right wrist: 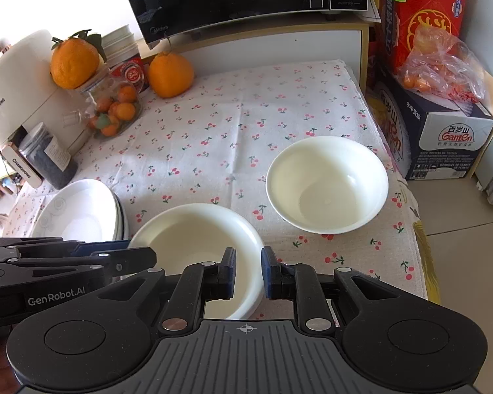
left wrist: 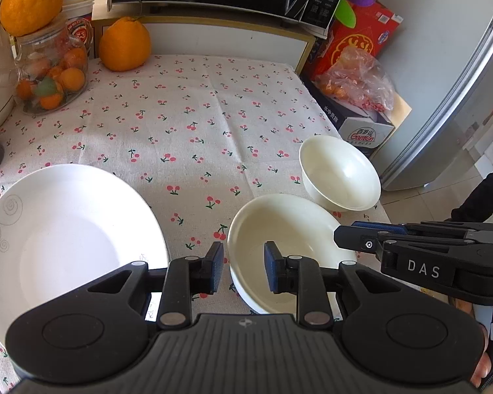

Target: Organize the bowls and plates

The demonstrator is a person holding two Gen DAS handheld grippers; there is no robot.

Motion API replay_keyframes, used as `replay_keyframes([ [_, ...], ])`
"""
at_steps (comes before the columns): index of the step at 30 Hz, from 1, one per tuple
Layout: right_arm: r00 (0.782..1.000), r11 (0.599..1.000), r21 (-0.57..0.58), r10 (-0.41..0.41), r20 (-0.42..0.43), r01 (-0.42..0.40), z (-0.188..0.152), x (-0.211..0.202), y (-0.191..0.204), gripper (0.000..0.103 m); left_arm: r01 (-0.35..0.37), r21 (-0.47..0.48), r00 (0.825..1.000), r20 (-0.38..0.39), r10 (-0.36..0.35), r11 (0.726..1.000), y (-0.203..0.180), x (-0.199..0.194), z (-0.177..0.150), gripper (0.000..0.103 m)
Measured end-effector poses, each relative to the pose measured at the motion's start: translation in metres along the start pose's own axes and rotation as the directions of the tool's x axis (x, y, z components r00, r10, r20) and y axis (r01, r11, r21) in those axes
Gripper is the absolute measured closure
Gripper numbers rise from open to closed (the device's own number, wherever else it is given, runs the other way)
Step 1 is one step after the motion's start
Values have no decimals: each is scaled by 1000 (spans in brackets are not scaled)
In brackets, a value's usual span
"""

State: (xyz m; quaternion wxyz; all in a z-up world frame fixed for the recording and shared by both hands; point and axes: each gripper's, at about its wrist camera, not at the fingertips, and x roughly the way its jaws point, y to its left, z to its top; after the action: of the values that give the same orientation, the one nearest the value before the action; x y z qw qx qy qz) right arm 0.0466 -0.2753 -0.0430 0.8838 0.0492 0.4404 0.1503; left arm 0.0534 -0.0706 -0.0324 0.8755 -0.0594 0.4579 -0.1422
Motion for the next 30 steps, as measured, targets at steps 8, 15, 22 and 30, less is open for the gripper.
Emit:
replay_keyframes([
  [8,1000,1000,24,4,28,-5,3,-5,-3,85,-16,-8,1000,9,16,1000,3,2,3,80],
  [15,999,997,73,-9,53,5,6,-9,-11,82,-48,19,998,46,47,999,-5,1,8,75],
  [22,997,989,146,-35,70,25,9,-14,-27,80,-95,22,993,79,93,995,-8,1,19,61],
  [30,985,946,316,-124,121,80,14,-26,-65,41,-133,78,984,133,122,988,-22,1,32,29],
])
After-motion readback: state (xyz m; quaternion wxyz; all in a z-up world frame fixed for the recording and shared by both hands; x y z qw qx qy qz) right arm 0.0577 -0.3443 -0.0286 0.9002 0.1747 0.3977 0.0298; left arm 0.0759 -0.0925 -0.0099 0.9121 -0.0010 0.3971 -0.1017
